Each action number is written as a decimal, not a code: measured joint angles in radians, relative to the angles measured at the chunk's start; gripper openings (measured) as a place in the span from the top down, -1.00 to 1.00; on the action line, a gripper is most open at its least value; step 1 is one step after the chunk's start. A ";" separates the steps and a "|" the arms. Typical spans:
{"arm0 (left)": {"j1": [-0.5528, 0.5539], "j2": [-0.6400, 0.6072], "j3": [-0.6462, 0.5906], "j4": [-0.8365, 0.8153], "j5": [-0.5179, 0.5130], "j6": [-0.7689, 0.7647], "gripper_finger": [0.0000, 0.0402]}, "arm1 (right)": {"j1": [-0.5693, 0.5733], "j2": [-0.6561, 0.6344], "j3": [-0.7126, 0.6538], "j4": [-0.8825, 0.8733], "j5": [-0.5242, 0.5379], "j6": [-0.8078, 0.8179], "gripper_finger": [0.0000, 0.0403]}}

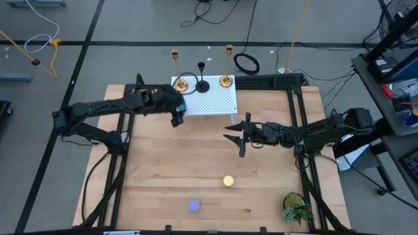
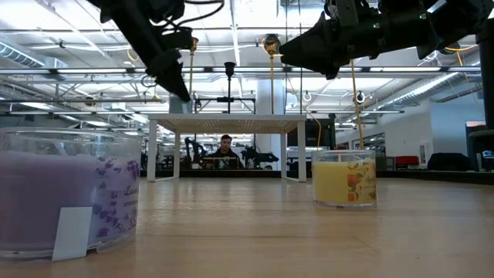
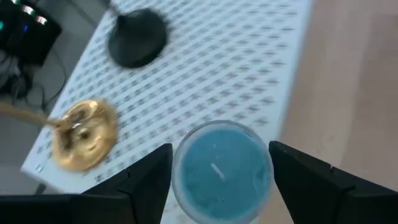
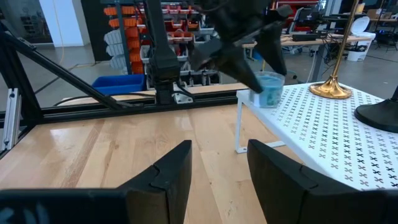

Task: Pick & Place candle stick holders
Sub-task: Put the blue scented candle on the shelf aligned with the left golden candle holder, then put the yellow scented candle on the shelf aligned with the right golden candle holder, then put the violet scented candle on the shelf aligned with the black candle holder

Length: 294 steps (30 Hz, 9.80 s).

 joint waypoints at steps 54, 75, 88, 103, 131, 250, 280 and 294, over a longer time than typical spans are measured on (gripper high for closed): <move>0.099 -0.114 0.001 0.086 0.161 -0.072 -0.61 | 0.000 0.000 0.000 -0.001 0.000 -0.001 0.25; -0.446 -0.189 -0.225 0.122 0.601 -0.051 -0.28 | 0.000 0.000 0.000 -0.001 -0.002 0.051 0.25; -0.683 -0.189 -0.552 0.708 0.458 -0.204 -0.28 | 0.009 0.000 0.000 -0.059 -0.073 0.054 0.25; -0.727 -0.189 -0.581 0.733 0.354 -0.248 -0.28 | 0.222 0.131 0.000 -0.034 -0.229 0.078 -0.09; -0.726 -0.189 -0.581 0.734 0.284 -0.249 -0.28 | 0.338 0.515 0.001 0.200 -0.181 -0.001 -0.65; -0.712 -0.189 -0.580 0.760 0.110 -0.186 -0.28 | -0.505 0.211 0.282 -0.438 -0.209 -0.117 -0.58; -0.873 -0.183 -0.580 0.751 0.154 -0.399 -0.28 | -0.400 -0.012 0.279 -0.661 -0.208 -0.209 -0.60; -0.997 0.157 -0.581 1.118 0.099 -0.409 -0.28 | -0.071 -0.052 0.207 -0.718 -0.211 -0.033 -0.60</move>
